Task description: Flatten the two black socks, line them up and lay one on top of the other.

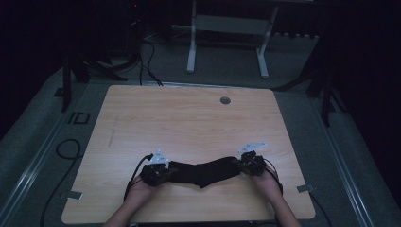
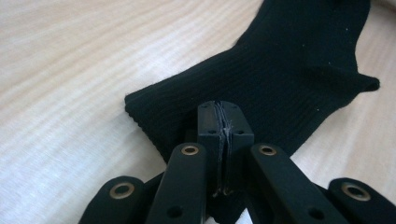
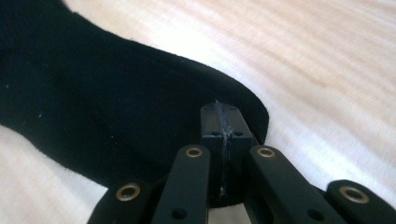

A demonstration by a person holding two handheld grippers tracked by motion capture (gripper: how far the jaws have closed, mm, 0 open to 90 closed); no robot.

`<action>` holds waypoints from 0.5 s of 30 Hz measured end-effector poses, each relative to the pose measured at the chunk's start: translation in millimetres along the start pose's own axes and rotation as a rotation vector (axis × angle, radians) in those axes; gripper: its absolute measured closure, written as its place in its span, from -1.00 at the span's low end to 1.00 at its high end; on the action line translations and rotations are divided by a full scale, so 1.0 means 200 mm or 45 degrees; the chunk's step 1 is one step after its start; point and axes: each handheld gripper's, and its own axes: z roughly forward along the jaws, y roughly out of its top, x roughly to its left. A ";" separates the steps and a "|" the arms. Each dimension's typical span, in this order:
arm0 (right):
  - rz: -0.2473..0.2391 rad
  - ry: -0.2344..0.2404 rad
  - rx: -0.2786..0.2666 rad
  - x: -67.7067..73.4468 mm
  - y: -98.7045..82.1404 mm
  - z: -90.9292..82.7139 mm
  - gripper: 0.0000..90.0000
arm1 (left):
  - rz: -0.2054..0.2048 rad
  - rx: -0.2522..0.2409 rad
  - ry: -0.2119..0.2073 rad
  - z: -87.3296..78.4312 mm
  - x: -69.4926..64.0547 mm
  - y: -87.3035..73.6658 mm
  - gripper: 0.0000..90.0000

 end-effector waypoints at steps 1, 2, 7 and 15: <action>0.000 0.000 0.000 0.00 0.00 0.00 0.98 | 0.000 0.000 0.000 0.00 0.00 0.00 0.96; 0.005 0.003 -0.003 -0.01 0.01 0.01 0.98 | -0.005 -0.001 0.008 0.01 0.01 0.02 0.96; 0.028 -0.009 -0.010 -0.07 0.06 0.05 0.97 | 0.005 0.011 0.016 0.03 0.03 0.05 0.95; 0.032 0.006 -0.013 -0.09 0.08 0.05 0.83 | -0.015 0.004 0.006 0.04 0.04 0.07 0.83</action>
